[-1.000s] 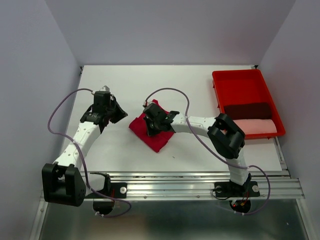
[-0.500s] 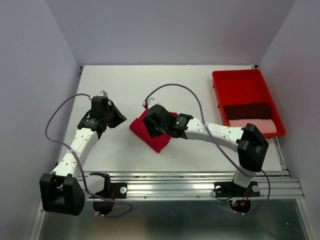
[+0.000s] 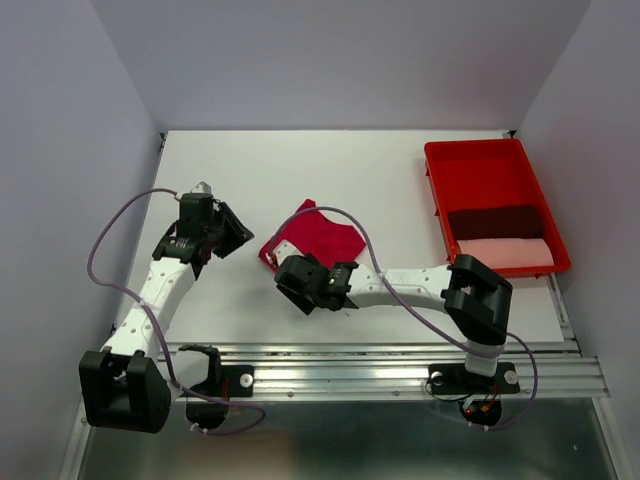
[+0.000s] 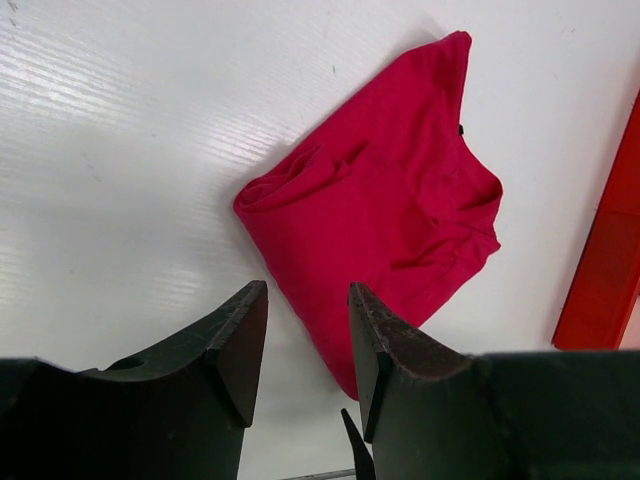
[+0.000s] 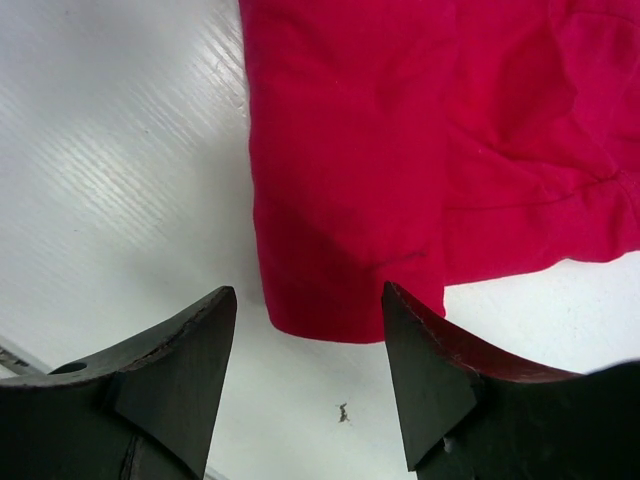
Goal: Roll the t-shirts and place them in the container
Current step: Roll the T-shirt to the center of the board.
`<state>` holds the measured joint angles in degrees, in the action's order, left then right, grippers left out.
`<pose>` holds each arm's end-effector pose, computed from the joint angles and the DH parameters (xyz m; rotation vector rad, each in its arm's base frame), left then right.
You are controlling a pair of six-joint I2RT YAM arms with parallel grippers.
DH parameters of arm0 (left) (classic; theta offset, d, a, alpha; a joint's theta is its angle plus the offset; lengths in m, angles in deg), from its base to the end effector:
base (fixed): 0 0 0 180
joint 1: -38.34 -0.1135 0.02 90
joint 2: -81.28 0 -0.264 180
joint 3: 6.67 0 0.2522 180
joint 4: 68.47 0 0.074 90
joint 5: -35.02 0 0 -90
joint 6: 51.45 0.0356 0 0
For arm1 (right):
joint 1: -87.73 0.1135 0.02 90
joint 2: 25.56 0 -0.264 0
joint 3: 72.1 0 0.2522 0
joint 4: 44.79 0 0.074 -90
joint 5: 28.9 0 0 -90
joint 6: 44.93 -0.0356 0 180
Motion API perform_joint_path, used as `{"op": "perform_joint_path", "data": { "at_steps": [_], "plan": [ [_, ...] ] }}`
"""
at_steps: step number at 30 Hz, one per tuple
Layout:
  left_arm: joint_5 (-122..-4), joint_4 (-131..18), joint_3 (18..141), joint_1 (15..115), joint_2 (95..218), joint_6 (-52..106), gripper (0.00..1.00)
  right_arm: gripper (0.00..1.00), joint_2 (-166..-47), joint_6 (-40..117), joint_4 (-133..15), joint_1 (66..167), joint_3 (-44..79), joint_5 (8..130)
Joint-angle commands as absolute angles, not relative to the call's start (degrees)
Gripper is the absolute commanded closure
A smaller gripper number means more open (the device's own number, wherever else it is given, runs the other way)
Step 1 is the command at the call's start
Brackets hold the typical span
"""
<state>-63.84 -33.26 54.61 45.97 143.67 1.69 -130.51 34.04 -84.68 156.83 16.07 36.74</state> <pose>0.2349 -0.0370 0.2779 -0.4846 2.2096 -0.5951 0.1521 0.3573 0.2068 -1.0429 2.2025 0.0669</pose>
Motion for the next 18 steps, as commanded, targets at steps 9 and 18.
{"op": "perform_joint_path", "data": {
  "at_steps": [9, 18],
  "plan": [
    [-64.6, -33.8, 53.0, 45.4, 143.4, 2.6, 0.51, 0.35, -135.8, 36.7, -81.1, 158.0, 16.3, 33.8],
    [-67.2, -36.5, 49.3, 45.4, 143.9, 0.9, 0.5, 0.82, -139.6, 35.2, -77.4, 158.0, 15.0, 32.4]
  ]
}}
